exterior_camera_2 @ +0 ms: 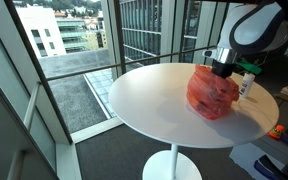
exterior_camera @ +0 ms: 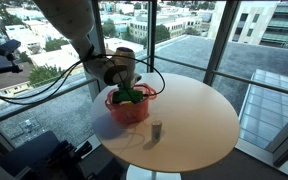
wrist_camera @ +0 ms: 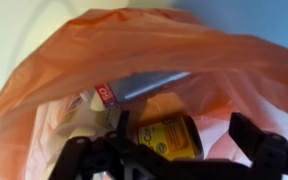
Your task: Pick up the mentos container from the orange plastic and put it on the table
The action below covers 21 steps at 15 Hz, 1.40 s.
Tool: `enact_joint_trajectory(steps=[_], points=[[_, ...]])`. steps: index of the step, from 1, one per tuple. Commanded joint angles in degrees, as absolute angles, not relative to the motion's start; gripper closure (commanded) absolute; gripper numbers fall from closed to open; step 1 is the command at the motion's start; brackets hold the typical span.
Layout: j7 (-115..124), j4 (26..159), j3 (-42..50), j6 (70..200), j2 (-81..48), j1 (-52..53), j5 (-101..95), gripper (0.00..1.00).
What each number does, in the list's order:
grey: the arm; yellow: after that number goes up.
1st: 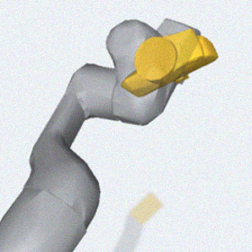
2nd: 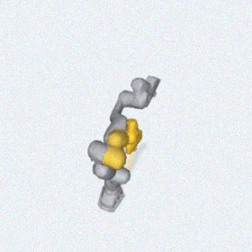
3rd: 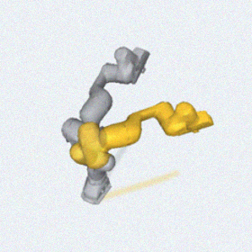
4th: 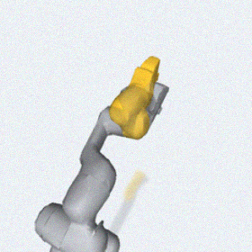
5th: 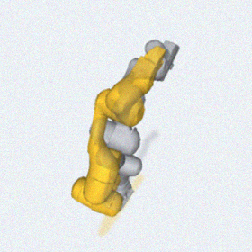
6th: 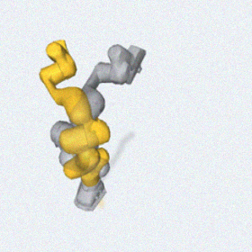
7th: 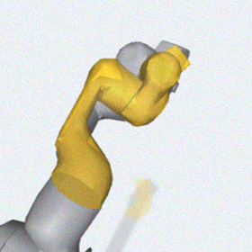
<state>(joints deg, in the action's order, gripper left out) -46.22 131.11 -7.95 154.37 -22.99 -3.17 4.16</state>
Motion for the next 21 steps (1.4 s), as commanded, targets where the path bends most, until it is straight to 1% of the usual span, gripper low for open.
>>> enact_joint_trajectory(steps=[1, 2, 3, 4, 6, 7, 12, 13, 14, 15, 16, 17, 18, 21], points=[[-44.1, 129.7, -8.3, 154.3, -24.3, -3.5, 2.5, 0.0], [-44.0, 129.8, -8.2, 154.4, -24.3, -3.4, 2.4, 0.0], [-44.0, 129.7, -8.1, 154.3, -24.3, -3.4, 2.3, 0.06], [-43.9, 129.7, -8.0, 154.2, -24.2, -3.4, 2.3, 0.25], [-43.6, 129.2, -7.8, 154.2, -24.1, -3.3, 1.9, 0.4], [-43.3, 129.0, -7.7, 154.1, -24.0, -3.4, 1.7, 0.5], [-42.3, 128.7, -7.7, 153.8, -22.9, -3.7, 1.2, 0.9], [-42.4, 128.8, -8.0, 153.5, -22.3, -4.0, 1.6, 0.97], [-42.4, 129.0, -8.1, 153.2, -21.9, -4.2, 1.8, 1.0], [-42.9, 129.2, -8.5, 152.7, -21.4, -4.6, 2.3, 1.0], [-43.1, 129.3, -8.6, 152.4, -21.0, -4.8, 2.5, 0.71], [-43.3, 129.5, -8.7, 152.2, -20.7, -4.9, 2.6, 0.74], [-43.1, 129.6, -8.6, 152.2, -20.3, -4.9, 2.5, 0.72], [-43.0, 130.1, -8.4, 151.9, -19.3, -5.0, 2.4, 0.49]])
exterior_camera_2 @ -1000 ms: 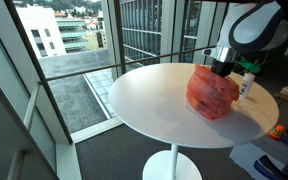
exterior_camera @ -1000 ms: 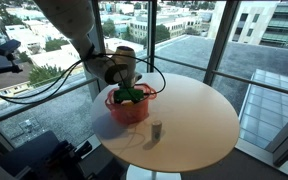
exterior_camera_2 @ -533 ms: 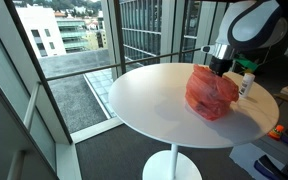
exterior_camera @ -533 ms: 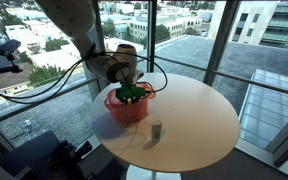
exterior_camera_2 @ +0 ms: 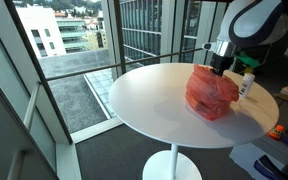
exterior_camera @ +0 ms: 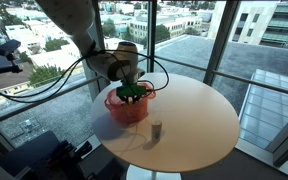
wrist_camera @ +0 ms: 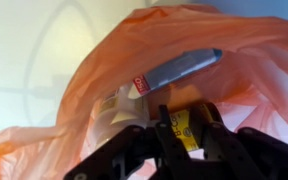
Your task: Pick up the mentos container from the orange plastic and put it on the table
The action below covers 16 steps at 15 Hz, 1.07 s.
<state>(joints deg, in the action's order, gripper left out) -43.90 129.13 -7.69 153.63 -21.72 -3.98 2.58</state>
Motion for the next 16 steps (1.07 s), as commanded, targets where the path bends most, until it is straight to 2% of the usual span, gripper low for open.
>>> enact_joint_trajectory(steps=[1, 5, 7, 16], points=[[-43.0, 130.2, -8.3, 151.9, -19.0, -4.9, 2.3, 0.4], [-42.5, 130.4, -8.1, 151.7, -18.7, -4.4, 2.1, 0.1], [-42.3, 130.5, -8.0, 151.8, -18.8, -4.1, 1.8, 0.0], [-42.8, 130.5, -8.3, 152.7, -20.5, -4.4, 2.1, 0.0]])
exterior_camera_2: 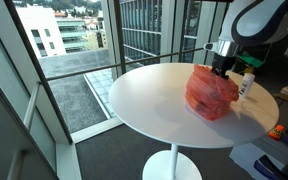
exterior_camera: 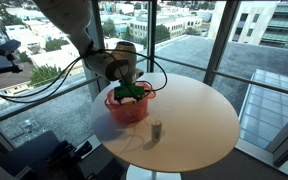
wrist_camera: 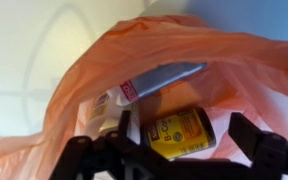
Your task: Pick up the mentos container from the orange plastic and put it on the table
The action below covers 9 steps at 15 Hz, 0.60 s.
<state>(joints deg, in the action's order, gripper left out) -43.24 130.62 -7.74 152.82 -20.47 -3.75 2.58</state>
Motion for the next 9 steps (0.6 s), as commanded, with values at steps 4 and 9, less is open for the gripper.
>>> enact_joint_trajectory(steps=[4, 9], points=[[-42.4, 130.5, -8.4, 152.7, -20.5, -4.3, 2.1, 0.0], [-42.0, 130.4, -8.4, 152.6, -20.7, -4.4, 2.5, 0.0]])
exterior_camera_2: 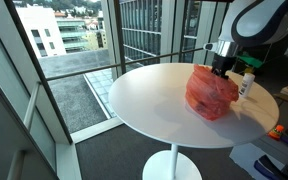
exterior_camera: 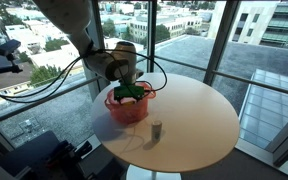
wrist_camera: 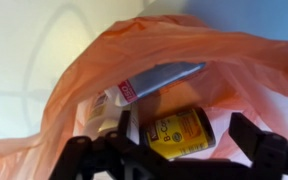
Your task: Pick up the mentos container from the orange plastic and put it on the table
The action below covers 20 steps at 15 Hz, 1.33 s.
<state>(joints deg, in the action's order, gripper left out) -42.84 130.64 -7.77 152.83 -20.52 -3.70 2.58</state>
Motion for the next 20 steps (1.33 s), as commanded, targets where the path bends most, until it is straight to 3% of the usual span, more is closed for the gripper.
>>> enact_joint_trajectory(steps=[1, 20], points=[[-41.5, 130.4, -8.4, 152.6, -20.8, -4.3, 2.7, 0.0], [-31.5, 130.5, -8.8, 152.7, -20.7, -5.2, 4.9, 0.0]])
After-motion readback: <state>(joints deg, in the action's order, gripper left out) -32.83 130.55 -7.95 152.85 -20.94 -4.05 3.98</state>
